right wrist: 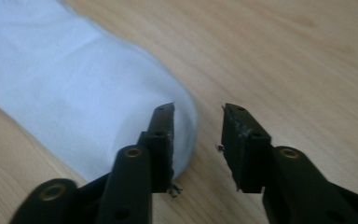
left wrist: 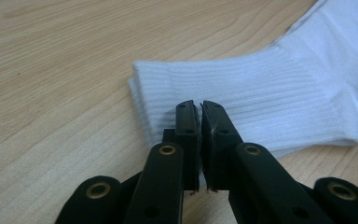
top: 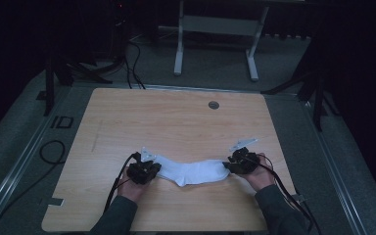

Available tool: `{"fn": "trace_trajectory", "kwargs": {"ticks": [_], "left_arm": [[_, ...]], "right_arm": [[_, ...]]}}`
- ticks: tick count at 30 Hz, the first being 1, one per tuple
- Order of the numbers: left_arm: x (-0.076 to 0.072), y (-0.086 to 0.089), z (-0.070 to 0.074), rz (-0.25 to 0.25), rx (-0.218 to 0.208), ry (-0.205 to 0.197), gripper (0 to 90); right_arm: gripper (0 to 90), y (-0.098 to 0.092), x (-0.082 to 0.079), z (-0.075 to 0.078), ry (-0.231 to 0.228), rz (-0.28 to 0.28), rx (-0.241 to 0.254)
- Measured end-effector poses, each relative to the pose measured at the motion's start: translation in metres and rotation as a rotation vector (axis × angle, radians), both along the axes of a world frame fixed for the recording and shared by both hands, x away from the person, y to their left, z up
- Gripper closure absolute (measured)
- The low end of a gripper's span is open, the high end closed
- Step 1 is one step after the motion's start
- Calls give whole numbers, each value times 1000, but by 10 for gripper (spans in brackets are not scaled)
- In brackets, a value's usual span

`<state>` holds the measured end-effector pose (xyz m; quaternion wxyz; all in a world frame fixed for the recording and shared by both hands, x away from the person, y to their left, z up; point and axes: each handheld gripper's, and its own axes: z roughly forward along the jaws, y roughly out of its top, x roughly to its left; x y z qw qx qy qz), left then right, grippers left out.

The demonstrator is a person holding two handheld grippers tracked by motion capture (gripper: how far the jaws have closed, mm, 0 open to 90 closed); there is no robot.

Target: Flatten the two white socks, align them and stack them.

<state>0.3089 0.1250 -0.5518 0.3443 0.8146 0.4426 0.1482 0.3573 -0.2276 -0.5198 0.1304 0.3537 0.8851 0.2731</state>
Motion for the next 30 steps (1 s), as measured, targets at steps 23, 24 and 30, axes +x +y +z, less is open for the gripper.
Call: {"fn": "trace_trajectory", "kwargs": {"ticks": [23, 24, 30], "left_arm": [[5, 25, 14, 45, -26, -23, 873], [5, 27, 14, 48, -24, -24, 874], [7, 37, 17, 70, -20, -26, 896]], "right_arm": [[519, -12, 6, 12, -23, -42, 66], [519, -12, 6, 12, -22, -43, 66], [516, -14, 7, 13, -25, -48, 71]]}}
